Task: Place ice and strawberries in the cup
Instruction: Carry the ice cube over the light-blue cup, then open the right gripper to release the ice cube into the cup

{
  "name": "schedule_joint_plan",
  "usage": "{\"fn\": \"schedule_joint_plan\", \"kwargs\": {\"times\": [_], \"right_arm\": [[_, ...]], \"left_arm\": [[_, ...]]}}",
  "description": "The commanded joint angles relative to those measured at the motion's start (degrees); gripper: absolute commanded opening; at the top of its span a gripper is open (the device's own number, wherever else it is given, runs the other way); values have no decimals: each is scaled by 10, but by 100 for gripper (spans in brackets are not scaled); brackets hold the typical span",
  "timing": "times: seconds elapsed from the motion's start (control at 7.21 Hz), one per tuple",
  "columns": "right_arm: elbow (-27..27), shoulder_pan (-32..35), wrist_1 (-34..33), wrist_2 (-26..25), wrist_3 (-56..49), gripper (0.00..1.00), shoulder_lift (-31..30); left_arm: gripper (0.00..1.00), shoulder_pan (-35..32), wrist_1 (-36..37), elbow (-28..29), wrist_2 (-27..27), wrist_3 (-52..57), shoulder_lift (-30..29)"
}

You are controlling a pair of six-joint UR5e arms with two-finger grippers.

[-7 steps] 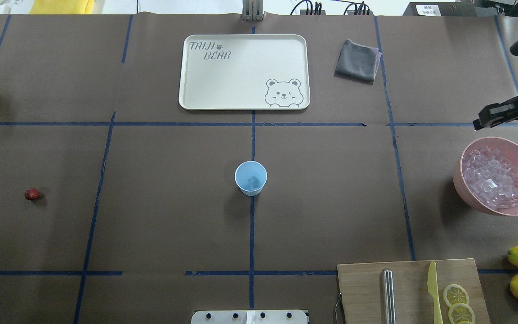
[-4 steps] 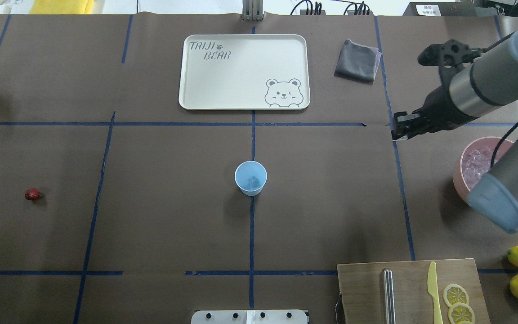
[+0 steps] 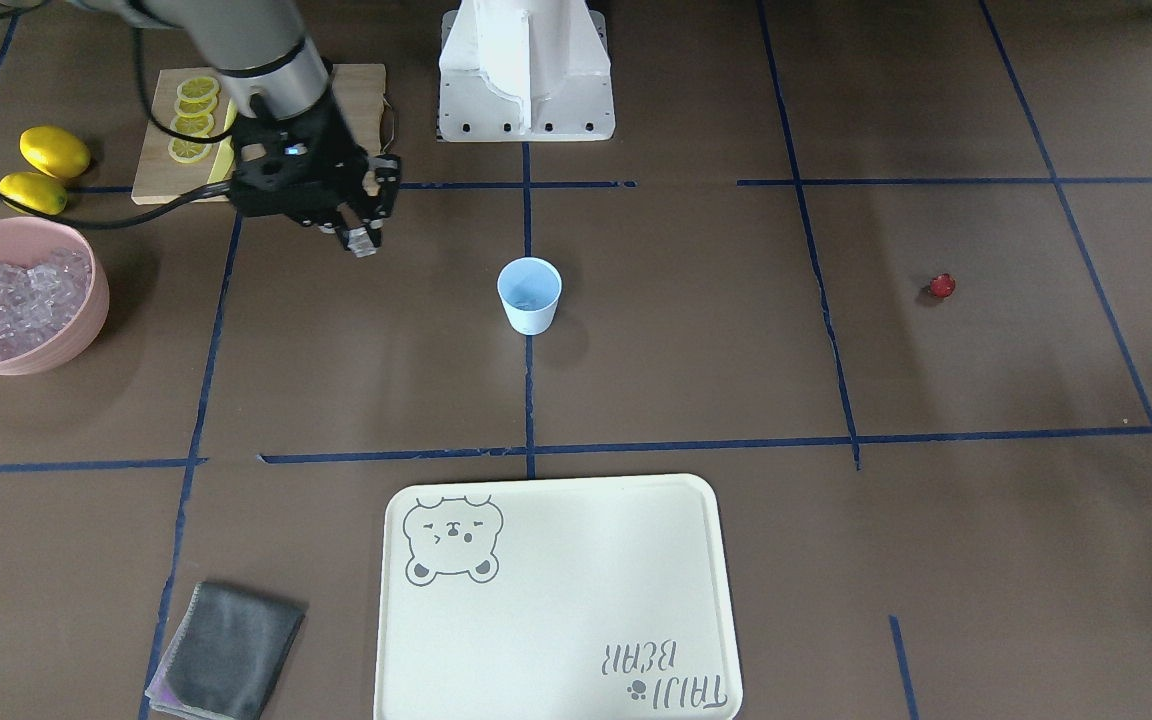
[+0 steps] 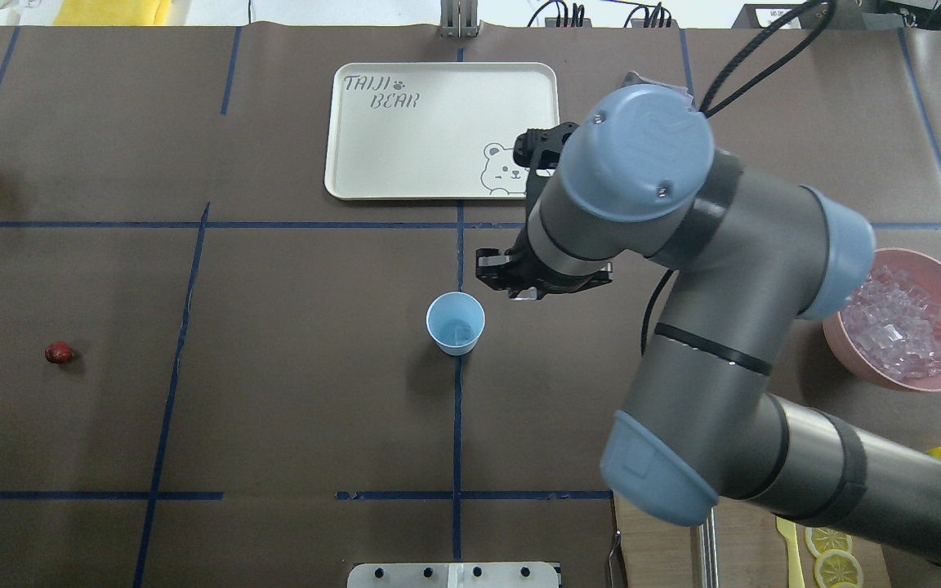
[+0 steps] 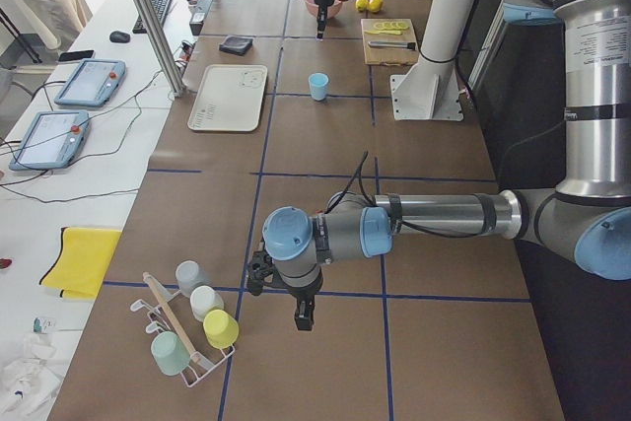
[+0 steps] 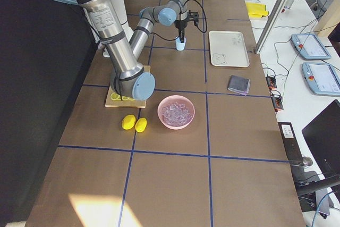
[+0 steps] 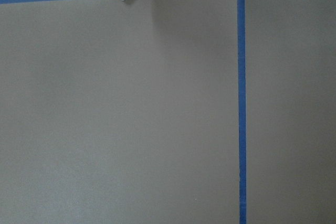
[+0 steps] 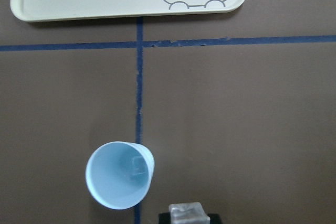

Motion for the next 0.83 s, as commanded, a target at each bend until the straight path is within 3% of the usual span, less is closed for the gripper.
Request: {"fn": "schedule_joint_plan", "kwargs": {"times": [0.0,0.28,0.55,0.69], "right_arm": [[-71,-33,-4,-30,32,2,71],[-110,-59,0,-66,31,2,70],[-174,-62,67,-70,32,2,69],[-177,-62,67,-70,31,2,69]], "left_arm": [[100,1,0,0,0,0,0],[100,2,-1,-1,0,0,3],[100,2,-1,-1,0,0,3],[100,2,-1,-1,0,0,3]]}}
